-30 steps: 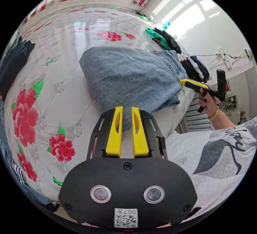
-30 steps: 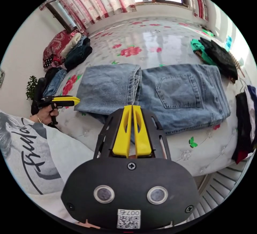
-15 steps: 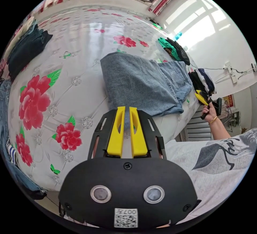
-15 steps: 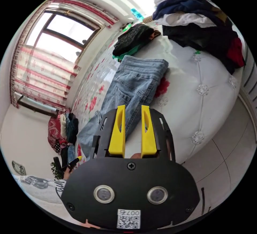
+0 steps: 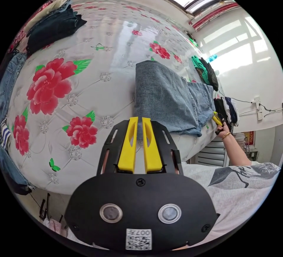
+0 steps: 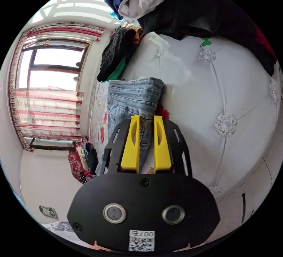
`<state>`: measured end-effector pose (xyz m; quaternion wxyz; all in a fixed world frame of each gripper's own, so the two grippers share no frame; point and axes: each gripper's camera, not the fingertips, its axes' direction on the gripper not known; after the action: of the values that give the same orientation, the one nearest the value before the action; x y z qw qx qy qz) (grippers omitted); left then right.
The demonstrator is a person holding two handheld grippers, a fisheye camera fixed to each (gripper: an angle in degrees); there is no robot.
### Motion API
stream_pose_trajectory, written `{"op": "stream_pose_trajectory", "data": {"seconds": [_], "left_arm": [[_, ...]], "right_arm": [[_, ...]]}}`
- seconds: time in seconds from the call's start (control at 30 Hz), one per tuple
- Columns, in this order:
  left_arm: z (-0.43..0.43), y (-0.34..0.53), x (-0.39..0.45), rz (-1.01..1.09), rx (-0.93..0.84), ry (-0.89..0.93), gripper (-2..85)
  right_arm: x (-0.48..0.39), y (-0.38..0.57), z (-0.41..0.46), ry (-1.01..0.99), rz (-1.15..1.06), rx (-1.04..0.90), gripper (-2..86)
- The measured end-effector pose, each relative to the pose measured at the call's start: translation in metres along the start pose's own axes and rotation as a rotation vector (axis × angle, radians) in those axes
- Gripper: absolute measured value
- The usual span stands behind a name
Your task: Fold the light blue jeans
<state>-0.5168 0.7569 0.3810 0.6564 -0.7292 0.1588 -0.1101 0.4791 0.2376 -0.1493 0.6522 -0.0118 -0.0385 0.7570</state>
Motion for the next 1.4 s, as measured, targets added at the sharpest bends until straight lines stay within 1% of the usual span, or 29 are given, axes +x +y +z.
{"op": "stream_pose_trajectory", "data": {"seconds": [0.1,0.17,0.2,0.27,0.3,0.37,0.4,0.47,0.53,0.6,0.63,0.67,0.73,0.77,0.8,0.83,0.9,0.93,0.97,1.0,1.03,1.07,1.1,1.13,1.17,1.2,1.27,1.33,1.4], "left_arm": [[-0.007,0.002,-0.007,-0.020,0.006,0.004,-0.3],[-0.012,0.003,-0.012,-0.029,0.012,0.005,-0.3],[-0.015,0.004,-0.015,-0.034,0.016,0.012,-0.2],[-0.019,0.004,-0.021,-0.040,0.027,0.024,-0.2],[-0.022,0.003,-0.024,-0.044,0.035,0.034,-0.1],[-0.027,0.003,-0.028,-0.043,0.050,0.049,0.0],[-0.031,0.003,-0.031,-0.039,0.057,0.060,0.0],[-0.036,0.004,-0.035,-0.027,0.064,0.081,0.3],[-0.043,0.005,-0.041,-0.009,0.072,0.091,0.7],[-0.047,0.006,-0.047,-0.002,0.071,0.094,1.1],[-0.050,0.007,-0.053,-0.008,0.071,0.103,1.6],[-0.052,0.007,-0.056,-0.013,0.073,0.111,1.9],[-0.063,0.009,-0.069,-0.032,0.082,0.156,3.0],[-0.066,0.009,-0.073,-0.034,0.087,0.164,3.3],[-0.073,0.011,-0.079,-0.033,0.100,0.176,3.7],[-0.078,0.013,-0.084,-0.026,0.107,0.184,4.1],[-0.082,0.014,-0.091,-0.012,0.099,0.196,4.8],[-0.082,0.013,-0.094,-0.001,0.088,0.212,5.6],[-0.082,0.012,-0.095,0.005,0.083,0.222,6.2],[-0.081,0.008,-0.097,0.017,0.076,0.242,7.2],[-0.080,0.004,-0.097,0.030,0.068,0.265,8.6],[-0.079,0.001,-0.096,0.037,0.061,0.278,9.3],[-0.076,-0.007,-0.093,0.051,0.038,0.306,11.1],[-0.073,-0.015,-0.089,0.068,0.005,0.336,13.2],[-0.071,-0.019,-0.087,0.077,-0.012,0.345,14.3],[-0.069,-0.027,-0.084,0.088,-0.042,0.353,16.2],[-0.071,-0.037,-0.082,0.082,-0.065,0.368,17.9],[-0.084,-0.046,-0.083,0.081,-0.016,0.389,18.8],[-0.089,-0.053,-0.080,0.100,-0.023,0.368,19.7]], "right_arm": [[-0.054,0.004,-0.003,0.037,-0.158,0.016,5.9],[-0.129,0.020,-0.006,0.035,-0.408,0.016,5.3],[-0.150,0.027,-0.006,0.040,-0.476,0.013,5.2],[-0.239,0.071,-0.001,0.056,-0.785,-0.008,4.8],[-0.262,0.087,0.002,0.061,-0.874,-0.018,4.7],[-0.333,0.161,0.021,0.089,-1.218,-0.055,4.4],[-0.347,0.181,0.026,0.094,-1.300,-0.068,4.3],[-0.384,0.264,0.055,0.093,-1.606,-0.145,3.8],[-0.395,0.325,0.087,0.089,-1.789,-0.249,3.4],[-0.394,0.377,0.132,0.064,-1.877,-0.419,2.9],[-0.385,0.405,0.167,0.058,-1.901,-0.555,2.3],[-0.374,0.426,0.203,0.088,-1.872,-0.710,1.7],[-0.358,0.445,0.250,0.212,-1.804,-0.920,0.8],[-0.356,0.447,0.260,0.238,-1.752,-0.953,0.5],[-0.358,0.445,0.258,0.217,-1.734,-0.943,0.4],[-0.365,0.436,0.247,0.145,-1.690,-0.917,0.3],[-0.377,0.413,0.228,0.066,-1.616,-0.836,0.4],[-0.382,0.394,0.218,0.046,-1.546,-0.753,0.6],[-0.383,0.373,0.213,0.057,-1.460,-0.680,1.1],[-0.381,0.363,0.214,0.081,-1.416,-0.657,1.4],[-0.373,0.347,0.223,0.156,-1.333,-0.649,1.9],[-0.357,0.337,0.244,0.264,-1.272,-0.709,2.5],[-0.346,0.334,0.256,0.320,-1.240,-0.760,2.8],[-0.327,0.326,0.273,0.358,-1.145,-0.844,3.3],[-0.319,0.311,0.267,0.278,-1.026,-0.826,3.9],[-0.317,0.301,0.261,0.225,-0.964,-0.812,4.2],[-0.303,0.259,0.218,0.016,-0.779,-0.631,5.6],[-0.283,0.228,0.188,-0.011,-0.689,-0.504,6.8],[-0.262,0.199,0.174,0.072,-0.629,-0.468,8.2]]}}
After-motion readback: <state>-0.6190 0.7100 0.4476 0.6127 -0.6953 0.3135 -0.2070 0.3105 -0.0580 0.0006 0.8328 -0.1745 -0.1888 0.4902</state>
